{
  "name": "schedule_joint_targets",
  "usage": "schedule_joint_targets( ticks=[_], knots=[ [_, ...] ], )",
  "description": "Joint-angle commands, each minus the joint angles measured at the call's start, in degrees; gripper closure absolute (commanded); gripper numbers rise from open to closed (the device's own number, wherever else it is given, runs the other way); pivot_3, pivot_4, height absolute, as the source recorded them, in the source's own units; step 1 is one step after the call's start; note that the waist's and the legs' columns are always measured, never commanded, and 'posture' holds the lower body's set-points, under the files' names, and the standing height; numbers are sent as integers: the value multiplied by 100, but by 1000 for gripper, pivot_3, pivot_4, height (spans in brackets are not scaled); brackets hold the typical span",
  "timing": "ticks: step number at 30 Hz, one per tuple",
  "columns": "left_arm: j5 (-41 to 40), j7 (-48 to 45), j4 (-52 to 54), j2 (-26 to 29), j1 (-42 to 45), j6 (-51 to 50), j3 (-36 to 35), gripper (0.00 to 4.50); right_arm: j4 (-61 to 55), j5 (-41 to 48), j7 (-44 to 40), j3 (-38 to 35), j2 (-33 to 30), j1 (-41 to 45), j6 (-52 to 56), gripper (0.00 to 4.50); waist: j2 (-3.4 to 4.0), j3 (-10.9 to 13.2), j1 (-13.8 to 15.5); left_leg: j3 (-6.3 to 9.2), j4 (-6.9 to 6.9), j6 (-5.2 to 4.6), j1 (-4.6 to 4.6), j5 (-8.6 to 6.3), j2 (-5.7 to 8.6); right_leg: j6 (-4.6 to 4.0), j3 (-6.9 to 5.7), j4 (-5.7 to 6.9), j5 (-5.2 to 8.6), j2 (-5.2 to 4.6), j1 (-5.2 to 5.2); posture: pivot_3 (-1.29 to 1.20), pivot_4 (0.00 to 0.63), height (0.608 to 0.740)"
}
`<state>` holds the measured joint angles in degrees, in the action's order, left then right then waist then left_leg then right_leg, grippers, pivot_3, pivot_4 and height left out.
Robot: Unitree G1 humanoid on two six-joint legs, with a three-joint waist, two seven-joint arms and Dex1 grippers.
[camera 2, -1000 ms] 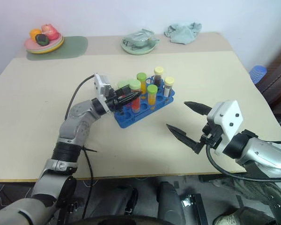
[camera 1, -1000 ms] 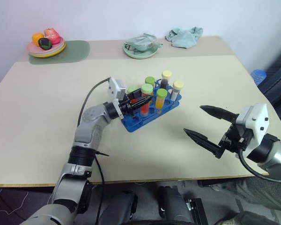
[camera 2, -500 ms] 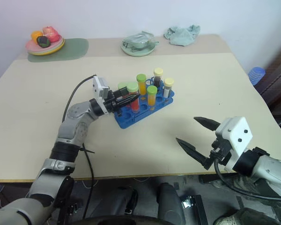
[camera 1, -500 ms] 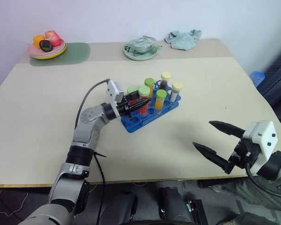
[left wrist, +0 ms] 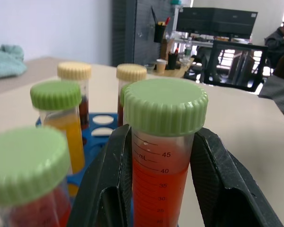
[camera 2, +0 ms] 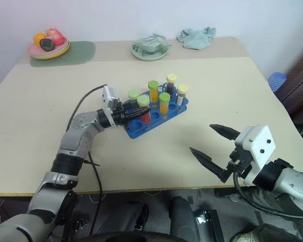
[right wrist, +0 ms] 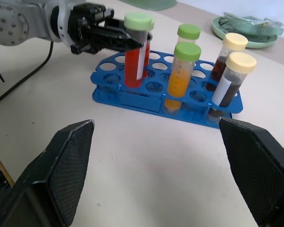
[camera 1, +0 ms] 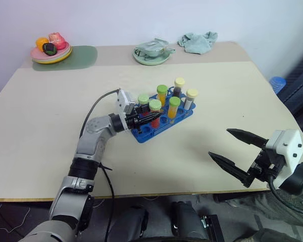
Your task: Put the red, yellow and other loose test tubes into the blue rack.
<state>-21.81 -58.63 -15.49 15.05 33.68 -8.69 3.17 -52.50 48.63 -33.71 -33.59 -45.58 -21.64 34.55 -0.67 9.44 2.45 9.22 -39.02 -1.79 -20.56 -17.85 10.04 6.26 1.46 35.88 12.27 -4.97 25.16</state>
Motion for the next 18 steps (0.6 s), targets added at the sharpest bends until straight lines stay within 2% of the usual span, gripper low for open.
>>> schedule_joint_targets(
  ticks=[1, 5, 6, 8, 10, 12, 15, 18],
  knots=[
    [-29, -29, 156, -16, 85, -42, 38, 2817, -184, 119, 67, -192, -56, 46, -27, 187, 0, 0, 2, 0, 0, -1, -2, -1, 0, 0, 0, -3, 0, 0, 0, 0, 150, 740],
    [-152, -126, 132, 19, 128, -361, 41, 2817, -180, 135, 109, -171, -72, 75, -29, 187, 0, 0, 3, 0, 1, -4, -4, -3, 0, 1, -1, -11, 0, 0, 0, 0, 150, 740],
    [-234, -192, 173, 30, 131, -484, 34, 2573, -178, 138, 116, -164, -75, 80, -33, 187, 0, 0, 3, 0, 1, -4, -4, -3, 0, 1, -1, -11, 0, 0, 0, 0, 150, 740],
    [-133, -72, 190, 4, 142, -368, 14, 1979, -165, 144, 133, -139, -80, 107, -41, 187, 0, 0, 2, 0, 2, -4, -4, -3, 0, 1, -1, -11, 0, 0, 0, 0, 150, 740],
    [52, 9, 199, 31, 142, -180, 49, 1027, -156, 150, 151, -115, -86, 137, -40, 187, -1, 0, -1, 0, 2, -4, -4, -3, 0, 1, -1, -11, 0, 0, 0, 0, 150, 740],
    [-147, 56, 368, 21, 122, -374, -79, 102, -141, 144, 152, -84, -79, 144, -44, 187, -1, 1, -5, 0, 2, -4, -3, -3, 0, 1, 0, -11, 0, 0, 0, 0, 150, 740],
    [-318, 150, 749, 126, -30, -555, -248, 102, -100, 90, 146, 24, -68, 160, -42, 187, -1, 1, -6, 0, 3, -4, -4, -3, 0, 1, 0, -11, 1, 0, 0, 0, 150, 740],
    [74, 590, 1026, 457, -230, -705, -237, 102, -8, 43, 211, 168, -33, 242, -31, 187, 1, 0, -15, 0, 5, -3, -2, -3, 0, 1, 0, -12, 1, 0, 0, 0, 150, 740]
  ],
)
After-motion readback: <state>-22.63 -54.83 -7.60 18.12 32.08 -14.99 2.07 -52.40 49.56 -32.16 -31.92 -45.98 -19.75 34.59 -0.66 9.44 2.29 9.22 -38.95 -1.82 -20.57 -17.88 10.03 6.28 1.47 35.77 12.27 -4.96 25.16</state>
